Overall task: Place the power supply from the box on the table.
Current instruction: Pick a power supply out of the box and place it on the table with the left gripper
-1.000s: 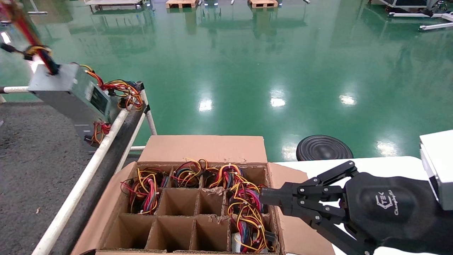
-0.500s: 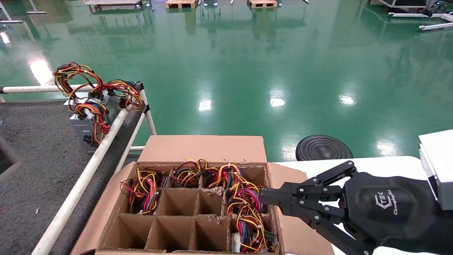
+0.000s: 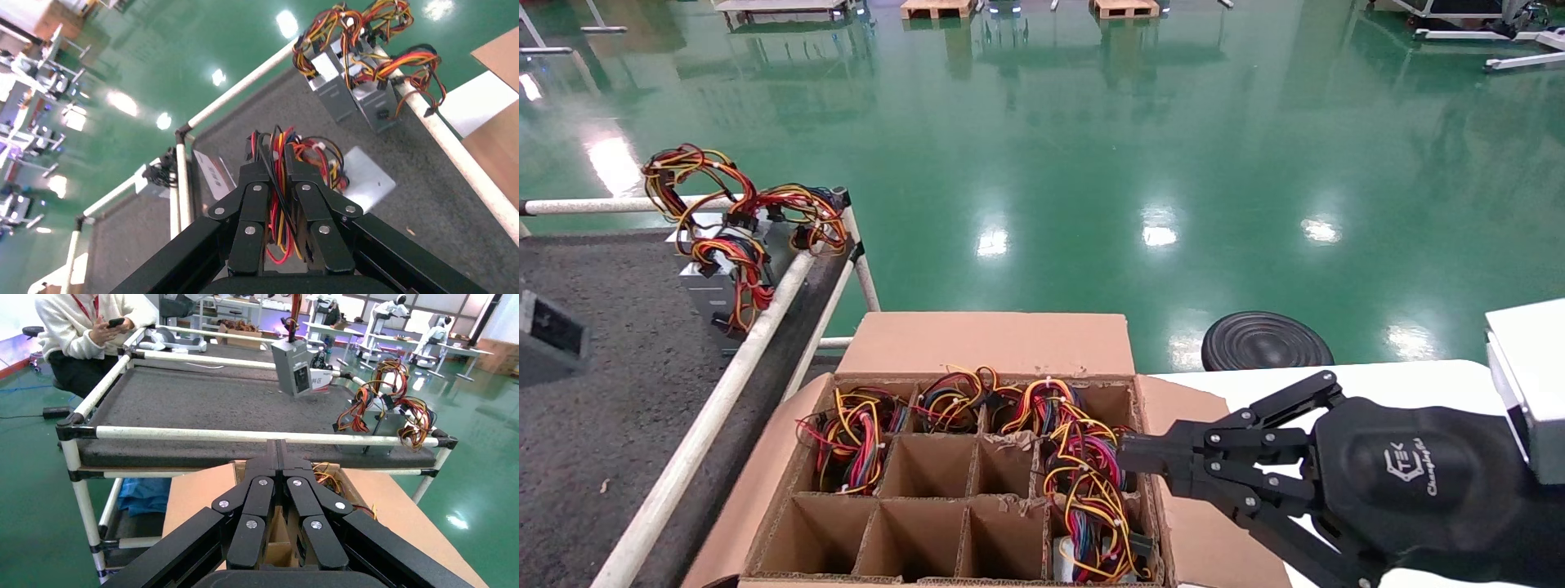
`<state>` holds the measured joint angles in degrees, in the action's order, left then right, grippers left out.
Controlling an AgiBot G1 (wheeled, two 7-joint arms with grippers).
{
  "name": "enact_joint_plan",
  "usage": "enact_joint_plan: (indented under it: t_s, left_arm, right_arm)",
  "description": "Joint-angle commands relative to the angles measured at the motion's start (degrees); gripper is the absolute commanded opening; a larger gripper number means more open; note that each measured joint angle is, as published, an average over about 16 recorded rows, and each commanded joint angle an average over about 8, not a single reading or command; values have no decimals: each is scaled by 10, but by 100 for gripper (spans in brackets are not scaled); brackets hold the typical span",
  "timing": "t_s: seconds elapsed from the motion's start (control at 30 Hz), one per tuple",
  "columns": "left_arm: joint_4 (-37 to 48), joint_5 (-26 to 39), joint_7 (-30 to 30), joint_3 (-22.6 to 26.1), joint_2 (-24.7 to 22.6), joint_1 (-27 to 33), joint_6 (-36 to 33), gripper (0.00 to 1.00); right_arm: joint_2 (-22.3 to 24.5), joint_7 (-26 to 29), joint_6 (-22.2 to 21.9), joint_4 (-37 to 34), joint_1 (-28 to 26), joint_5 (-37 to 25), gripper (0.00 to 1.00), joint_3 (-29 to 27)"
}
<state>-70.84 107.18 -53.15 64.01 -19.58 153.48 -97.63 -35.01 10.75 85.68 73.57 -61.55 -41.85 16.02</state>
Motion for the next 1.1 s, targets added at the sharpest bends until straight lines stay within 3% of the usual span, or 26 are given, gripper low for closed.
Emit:
enact_joint_plan:
  t_s: [0.03,0.67,1.1]
  left_arm:
    - [0,-3,-2,7,6,2,0,0]
    - [-5,-95,-56,112,66,9,-2,0]
    - [-11,-146,-76,154,106,4,-4,0]
  right_arm:
    - [0,0,0,0,0,0,0,0]
    - [0,0,0,0,0,0,0,0]
    - [0,0,0,0,0,0,0,0]
